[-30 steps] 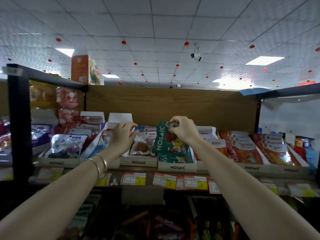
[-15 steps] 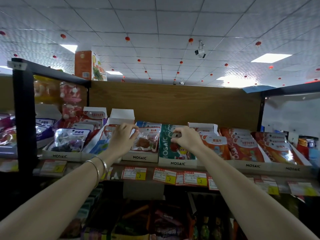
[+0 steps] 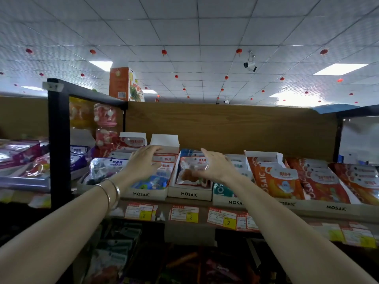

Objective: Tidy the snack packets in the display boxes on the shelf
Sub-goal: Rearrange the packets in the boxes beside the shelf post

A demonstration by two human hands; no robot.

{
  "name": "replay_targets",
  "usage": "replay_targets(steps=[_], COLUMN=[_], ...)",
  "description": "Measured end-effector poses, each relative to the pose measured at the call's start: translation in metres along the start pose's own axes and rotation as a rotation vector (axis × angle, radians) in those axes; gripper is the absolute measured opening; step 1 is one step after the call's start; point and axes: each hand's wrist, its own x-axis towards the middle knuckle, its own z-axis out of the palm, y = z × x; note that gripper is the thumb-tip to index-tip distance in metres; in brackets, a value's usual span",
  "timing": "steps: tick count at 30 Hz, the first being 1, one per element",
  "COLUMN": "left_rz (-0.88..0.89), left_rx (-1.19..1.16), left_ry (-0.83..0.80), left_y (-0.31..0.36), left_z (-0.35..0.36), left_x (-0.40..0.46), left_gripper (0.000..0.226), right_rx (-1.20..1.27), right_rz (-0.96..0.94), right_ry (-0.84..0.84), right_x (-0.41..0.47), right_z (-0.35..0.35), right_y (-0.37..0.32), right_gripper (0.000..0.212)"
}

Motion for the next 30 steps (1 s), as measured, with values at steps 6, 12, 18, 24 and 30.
replay_targets(steps=[6, 12, 18, 24, 30], left_rz=[0.073, 0.166, 0.229, 0.259, 0.320], left_rx=[0.060, 0.238, 0.231, 0.144, 0.382], left_ry=[-0.509, -0.740, -0.733, -0.632, -0.246], left_y=[-0.020, -0.034, -0.039, -0.042, -0.030], left_z=[-0.019, -0.016, -0.007, -0.003, -0.016], left_x=[0.013, 0.030, 0.041, 0.037, 0.045], left_gripper=[0.088, 0.093, 0.083, 0.048, 0.059], right_rx=[-0.153, -0.289, -0.428, -0.329, -0.245], right_rz=[0.084, 0.160, 0.128, 0.163, 0.186], right_ry=[-0.167, -0.247, -0.039, 0.027, 0.289], right_x=[0.040, 0.059, 0.059, 0.050, 0.045], right_z=[0.022, 0.026, 0.032, 0.032, 0.008], right_y=[-0.013, -0.021, -0.023, -0.034, -0.035], right_gripper=[0.105, 0.101, 0.070, 0.059, 0.051])
